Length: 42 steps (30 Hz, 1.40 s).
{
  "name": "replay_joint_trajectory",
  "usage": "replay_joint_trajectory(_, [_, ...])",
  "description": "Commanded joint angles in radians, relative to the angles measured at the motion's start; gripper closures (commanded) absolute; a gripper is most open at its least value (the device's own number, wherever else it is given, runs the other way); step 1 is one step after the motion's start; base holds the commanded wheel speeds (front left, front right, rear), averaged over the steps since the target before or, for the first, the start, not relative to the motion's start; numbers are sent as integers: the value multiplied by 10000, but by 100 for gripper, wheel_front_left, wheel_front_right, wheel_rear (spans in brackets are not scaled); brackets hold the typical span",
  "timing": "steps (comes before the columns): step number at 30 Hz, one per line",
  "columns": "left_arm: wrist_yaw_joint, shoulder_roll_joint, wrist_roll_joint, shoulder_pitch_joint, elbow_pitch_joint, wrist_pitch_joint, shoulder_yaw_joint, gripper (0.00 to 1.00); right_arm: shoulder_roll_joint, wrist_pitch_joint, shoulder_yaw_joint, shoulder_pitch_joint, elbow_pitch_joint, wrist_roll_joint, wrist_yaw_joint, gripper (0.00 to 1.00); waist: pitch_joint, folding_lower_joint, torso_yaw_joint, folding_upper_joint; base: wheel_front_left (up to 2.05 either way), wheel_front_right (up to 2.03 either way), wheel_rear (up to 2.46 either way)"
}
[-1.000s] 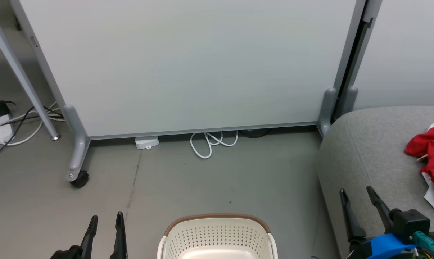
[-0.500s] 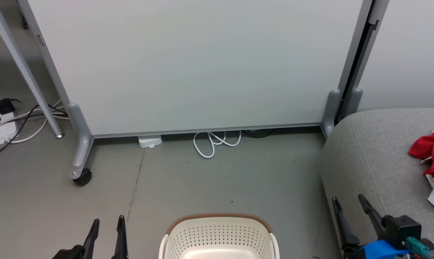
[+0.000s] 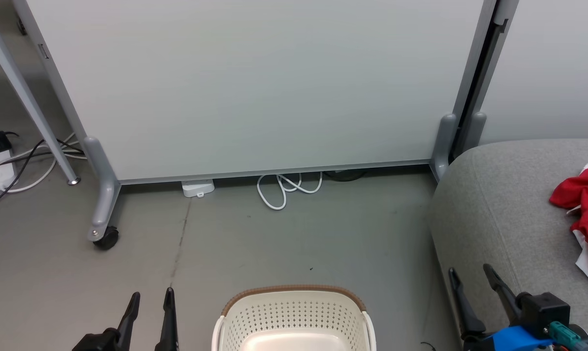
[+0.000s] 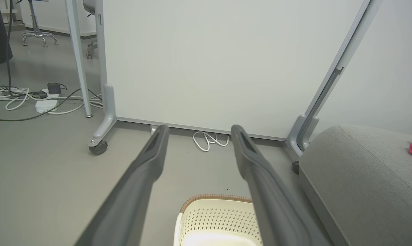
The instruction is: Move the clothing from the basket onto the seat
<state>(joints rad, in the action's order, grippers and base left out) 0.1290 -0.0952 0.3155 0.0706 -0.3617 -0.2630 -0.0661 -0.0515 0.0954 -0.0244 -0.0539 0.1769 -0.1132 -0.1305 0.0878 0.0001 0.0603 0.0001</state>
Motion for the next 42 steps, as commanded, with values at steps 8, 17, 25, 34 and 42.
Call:
replay_joint_trajectory(8, [0, -5, 59, -61, -78, 6, -39, 100, 2, 23, 27, -3, 63, -32, 0, 100, -59, 0, -32, -1, 0, 0, 0])
replay_joint_trajectory(17, [2, 115, 1190, -40, -227, 380, 114, 100, 13, -244, -133, 107, 460, -1292, 0, 100, -104, 0, -63, -1, 0, 0, 0])
replay_joint_trajectory(25, [4, 151, 2506, -238, -48, 753, 298, 100, 11, -411, -175, 253, 426, -2838, 0, 100, -158, 0, -99, -1, 0, 0, 0])
replay_joint_trajectory(34, [6, 187, 3855, -450, 122, 1135, 488, 100, 10, -610, -255, 426, 433, -4405, -1, 100, -219, 0, -140, -1, 0, 0, 0])
replay_joint_trajectory(42, [8, 217, 4940, -626, 254, 1449, 647, 100, 9, -787, -331, 580, 455, -5664, -1, 100, -273, 0, -176, -1, 0, 0, 0])
